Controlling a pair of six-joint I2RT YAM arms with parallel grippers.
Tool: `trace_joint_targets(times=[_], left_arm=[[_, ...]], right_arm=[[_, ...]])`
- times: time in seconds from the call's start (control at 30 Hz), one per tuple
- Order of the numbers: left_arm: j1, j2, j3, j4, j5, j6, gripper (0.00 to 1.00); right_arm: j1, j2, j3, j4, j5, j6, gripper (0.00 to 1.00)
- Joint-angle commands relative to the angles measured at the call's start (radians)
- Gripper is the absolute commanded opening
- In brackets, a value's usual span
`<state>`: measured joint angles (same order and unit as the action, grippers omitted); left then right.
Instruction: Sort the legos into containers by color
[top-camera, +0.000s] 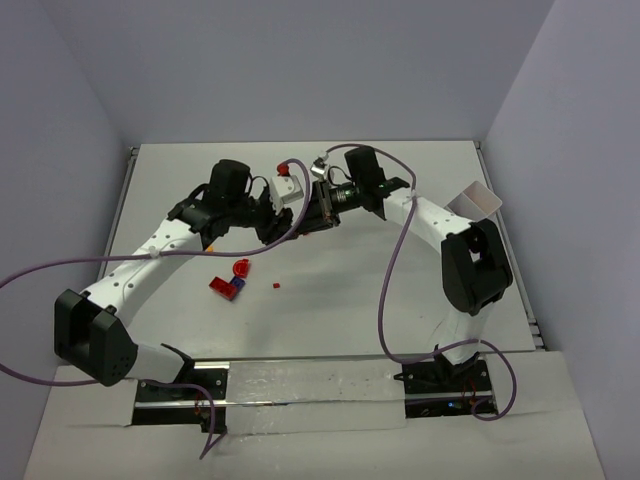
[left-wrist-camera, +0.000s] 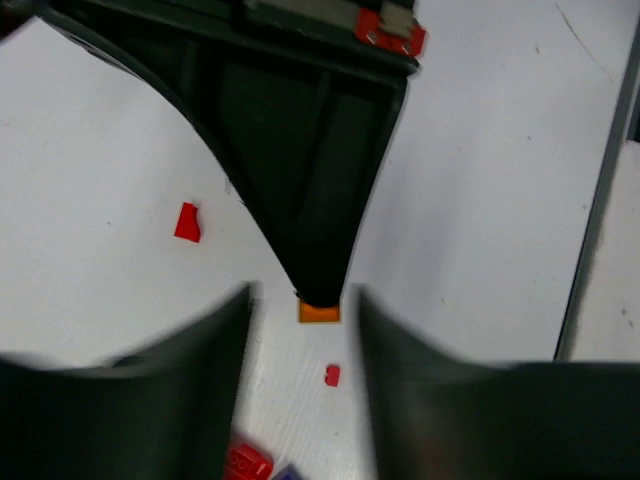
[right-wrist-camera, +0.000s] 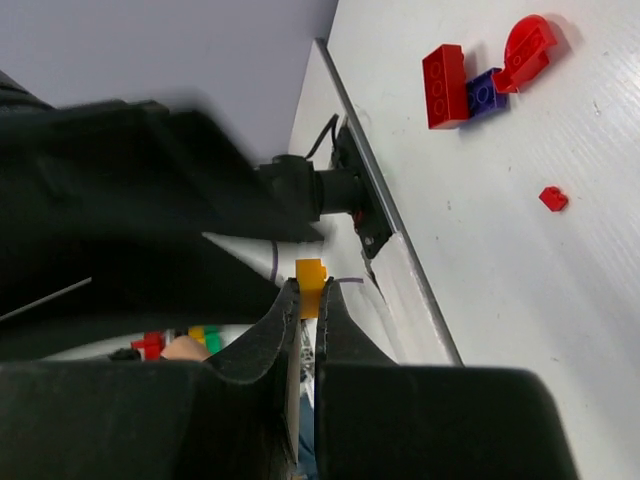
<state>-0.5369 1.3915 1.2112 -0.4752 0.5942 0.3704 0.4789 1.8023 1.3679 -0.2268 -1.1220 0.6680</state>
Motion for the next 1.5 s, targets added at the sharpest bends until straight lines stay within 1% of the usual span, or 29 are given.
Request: trace_joint_targets(times=[0.0, 0.03, 0.07, 0.1, 0.13, 0.17, 0.2, 0.23, 0.27, 0.3, 0.33, 0.37, 0.43, 0.5, 0.63, 0.77, 0.9, 0.97, 1.07, 1.2, 1.47], left_arm=[[-0.001, -0.003, 0.048, 0.068, -0.057, -0.008, 0.89], [-0.001, -0.005, 0.042, 0.063, -0.071, -0.006, 0.96], [0.002, -0.012, 0.034, 0.055, -0.089, -0.002, 0.99], [0.006, -0.025, 0.025, 0.046, -0.109, 0.004, 0.99], [0.013, -0.033, 0.021, 0.038, -0.119, -0.001, 0.99], [0.03, -0.046, 0.019, 0.023, -0.127, -0.008, 0.99], [0.031, -0.052, 0.019, 0.015, -0.135, -0.017, 0.99], [0.057, -0.061, 0.019, 0.009, -0.149, -0.044, 0.99], [0.071, -0.062, 0.019, 0.009, -0.149, -0.061, 0.99], [0.087, -0.069, 0.018, 0.002, -0.155, -0.074, 0.99], [0.1, -0.072, 0.018, -0.006, -0.157, -0.083, 0.99], [0.121, -0.072, 0.019, -0.014, -0.16, -0.091, 0.99], [0.136, -0.07, 0.013, -0.027, -0.184, -0.119, 0.99], [0.146, -0.065, 0.01, -0.025, -0.193, -0.143, 0.99], [0.151, -0.047, 0.025, -0.031, -0.196, -0.169, 0.99], [0.159, -0.03, 0.036, -0.031, -0.202, -0.202, 0.99], [0.182, 0.006, 0.058, -0.049, -0.159, -0.22, 0.99], [0.191, 0.005, 0.053, -0.031, -0.16, -0.24, 0.99], [0.198, -0.009, 0.026, 0.014, -0.206, -0.269, 0.99], [0.198, -0.012, 0.022, 0.033, -0.234, -0.273, 0.99], [0.198, 0.0, 0.051, 0.017, -0.228, -0.296, 0.99]], right_arm=[[-0.007, -0.039, 0.055, -0.105, 0.0, -0.098, 0.0], [-0.019, -0.043, 0.072, -0.147, 0.021, -0.135, 0.0], [-0.039, -0.048, 0.107, -0.227, 0.054, -0.205, 0.0], [-0.072, -0.057, 0.152, -0.33, 0.096, -0.297, 0.0], [-0.092, -0.063, 0.177, -0.377, 0.162, -0.347, 0.0], [-0.132, -0.073, 0.225, -0.427, 0.198, -0.435, 0.0], [-0.134, -0.073, 0.227, -0.474, 0.243, -0.439, 0.0], [-0.174, -0.088, 0.265, -0.547, 0.329, -0.53, 0.0], [-0.2, -0.1, 0.28, -0.58, 0.333, -0.575, 0.0], [-0.223, -0.116, 0.293, -0.6, 0.425, -0.614, 0.0], [-0.244, -0.129, 0.301, -0.621, 0.471, -0.707, 0.0], [-0.284, -0.149, 0.327, -0.669, 0.522, -0.754, 0.0], [-0.35, -0.168, 0.359, -0.718, 0.672, -0.901, 0.0], [-0.42, -0.176, 0.366, -0.74, 0.751, -0.979, 0.0], [-0.52, -0.178, 0.382, -0.754, 0.916, -1.163, 0.0], [-0.56, -0.179, 0.351, -0.713, 1.064, -1.28, 0.0], [-0.595, -0.136, 0.341, -0.693, 1.164, -1.357, 0.0], [-0.601, -0.116, 0.349, -0.683, 1.201, -1.364, 0.0], [-0.606, -0.067, 0.353, -0.654, 1.267, -1.374, 0.0], [-0.606, -0.038, 0.339, -0.619, 1.321, -1.38, 0.0], [-0.618, 0.023, 0.329, -0.559, 1.382, -1.407, 0.0]])
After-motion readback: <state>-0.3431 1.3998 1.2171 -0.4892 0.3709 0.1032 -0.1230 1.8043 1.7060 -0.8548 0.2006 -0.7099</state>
